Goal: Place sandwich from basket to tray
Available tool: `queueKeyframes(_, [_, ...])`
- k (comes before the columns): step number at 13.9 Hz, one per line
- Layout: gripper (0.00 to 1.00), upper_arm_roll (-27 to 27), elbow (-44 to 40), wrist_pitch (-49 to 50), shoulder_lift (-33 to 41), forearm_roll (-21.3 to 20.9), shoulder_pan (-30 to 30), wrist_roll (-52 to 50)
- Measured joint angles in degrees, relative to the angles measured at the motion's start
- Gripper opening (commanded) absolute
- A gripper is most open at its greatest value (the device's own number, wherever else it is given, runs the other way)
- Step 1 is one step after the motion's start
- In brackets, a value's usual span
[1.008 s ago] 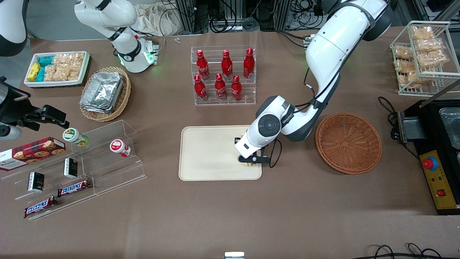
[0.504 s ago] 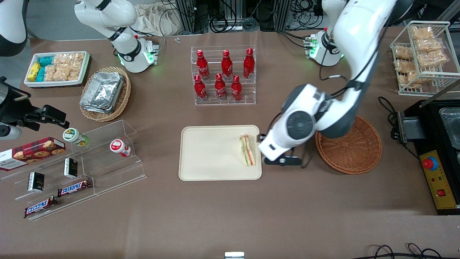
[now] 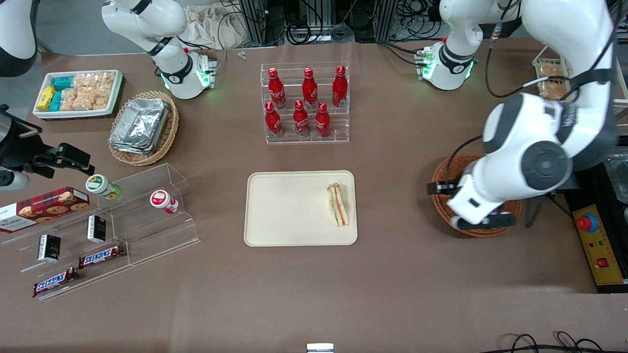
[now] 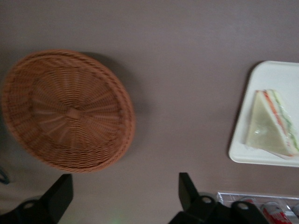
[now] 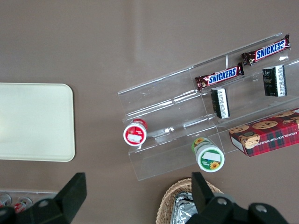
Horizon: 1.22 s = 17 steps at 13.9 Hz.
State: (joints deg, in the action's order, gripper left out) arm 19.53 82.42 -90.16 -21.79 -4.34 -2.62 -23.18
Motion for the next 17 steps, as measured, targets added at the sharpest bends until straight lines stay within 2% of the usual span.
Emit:
queueKeyframes(3, [1.0,-0.07,0.0,3.01,2.36,-2.64,-3.79,0.62])
queueKeyframes(11, [1.0,-0.11,0.23,1.89,2.87,-5.45,-6.33,3.89])
queueKeyframes(15, [1.0,-0.34,0.3,1.19,3.35,-5.25,-8.04,6.42])
queueKeyframes(17, [1.0,-2.71,0.3,0.96,4.49,-3.62,-7.11,7.57])
